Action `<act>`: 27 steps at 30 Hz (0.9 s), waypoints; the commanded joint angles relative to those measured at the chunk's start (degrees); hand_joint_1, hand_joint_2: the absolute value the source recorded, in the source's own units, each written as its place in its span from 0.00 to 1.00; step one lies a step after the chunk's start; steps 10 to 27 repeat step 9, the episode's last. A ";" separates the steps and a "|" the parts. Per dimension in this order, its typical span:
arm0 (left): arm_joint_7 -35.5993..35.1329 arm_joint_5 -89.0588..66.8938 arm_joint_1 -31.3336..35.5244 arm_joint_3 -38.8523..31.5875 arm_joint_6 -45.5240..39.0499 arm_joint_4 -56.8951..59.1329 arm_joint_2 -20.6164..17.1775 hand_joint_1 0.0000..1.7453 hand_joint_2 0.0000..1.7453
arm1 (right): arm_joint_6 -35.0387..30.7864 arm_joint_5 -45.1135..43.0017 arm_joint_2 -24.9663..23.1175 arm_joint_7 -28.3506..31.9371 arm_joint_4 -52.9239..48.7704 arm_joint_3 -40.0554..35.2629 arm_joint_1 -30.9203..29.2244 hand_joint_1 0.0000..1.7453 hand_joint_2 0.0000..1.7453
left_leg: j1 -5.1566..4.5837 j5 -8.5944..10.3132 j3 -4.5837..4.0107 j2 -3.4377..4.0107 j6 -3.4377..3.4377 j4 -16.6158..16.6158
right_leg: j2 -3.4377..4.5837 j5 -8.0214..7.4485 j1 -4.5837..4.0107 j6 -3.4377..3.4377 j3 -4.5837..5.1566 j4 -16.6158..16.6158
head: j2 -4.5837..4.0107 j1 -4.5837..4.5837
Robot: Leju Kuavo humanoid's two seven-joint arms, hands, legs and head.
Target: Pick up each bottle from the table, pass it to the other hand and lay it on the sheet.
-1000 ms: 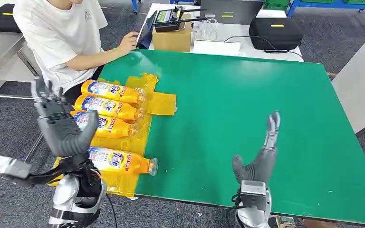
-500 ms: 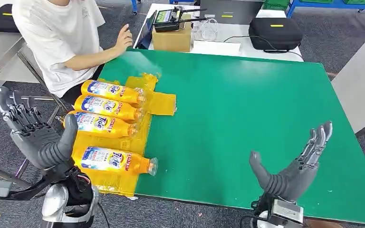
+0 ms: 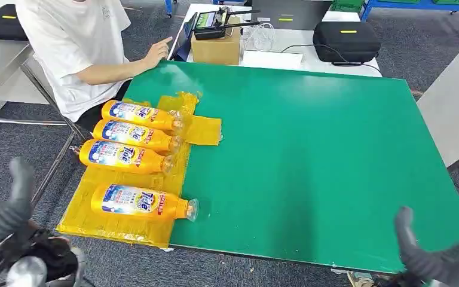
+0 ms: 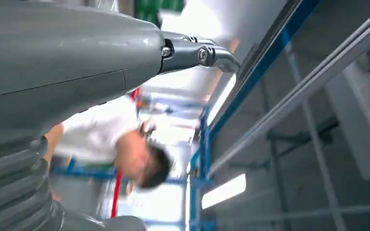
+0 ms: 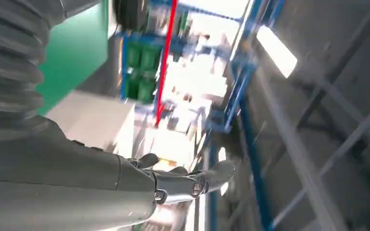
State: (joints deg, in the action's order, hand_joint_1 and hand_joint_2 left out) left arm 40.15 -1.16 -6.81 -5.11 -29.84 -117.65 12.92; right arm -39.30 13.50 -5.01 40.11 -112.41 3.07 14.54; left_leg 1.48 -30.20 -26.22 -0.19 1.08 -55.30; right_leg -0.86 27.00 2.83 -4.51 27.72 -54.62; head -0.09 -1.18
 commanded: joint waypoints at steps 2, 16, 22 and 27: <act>-0.15 4.60 -2.81 -5.96 11.90 0.54 1.61 0.00 1.00 | 4.49 0.01 0.31 -0.11 -3.05 14.18 0.21 0.00 1.00 | 0.12 -0.01 0.03 0.06 -0.18 0.02 | 0.11 -0.07 -0.20 0.40 -0.02 0.11 | 0.00 -0.04; -0.15 1.73 1.47 6.04 14.97 15.89 0.52 0.00 1.00 | 12.48 4.29 -0.53 -0.11 11.73 -1.88 -5.67 0.00 1.00 | 0.07 0.06 0.27 0.06 -0.08 0.15 | 0.19 -0.11 -0.11 0.21 -0.22 0.17 | 0.00 0.00; -0.15 1.73 1.47 6.04 14.97 15.89 0.52 0.00 1.00 | 12.48 4.29 -0.53 -0.11 11.73 -1.88 -5.67 0.00 1.00 | 0.07 0.06 0.27 0.06 -0.08 0.15 | 0.19 -0.11 -0.11 0.21 -0.22 0.17 | 0.00 0.00; -0.15 1.73 1.47 6.04 14.97 15.89 0.52 0.00 1.00 | 12.48 4.29 -0.53 -0.11 11.73 -1.88 -5.67 0.00 1.00 | 0.07 0.06 0.27 0.06 -0.08 0.15 | 0.19 -0.11 -0.11 0.21 -0.22 0.17 | 0.00 0.00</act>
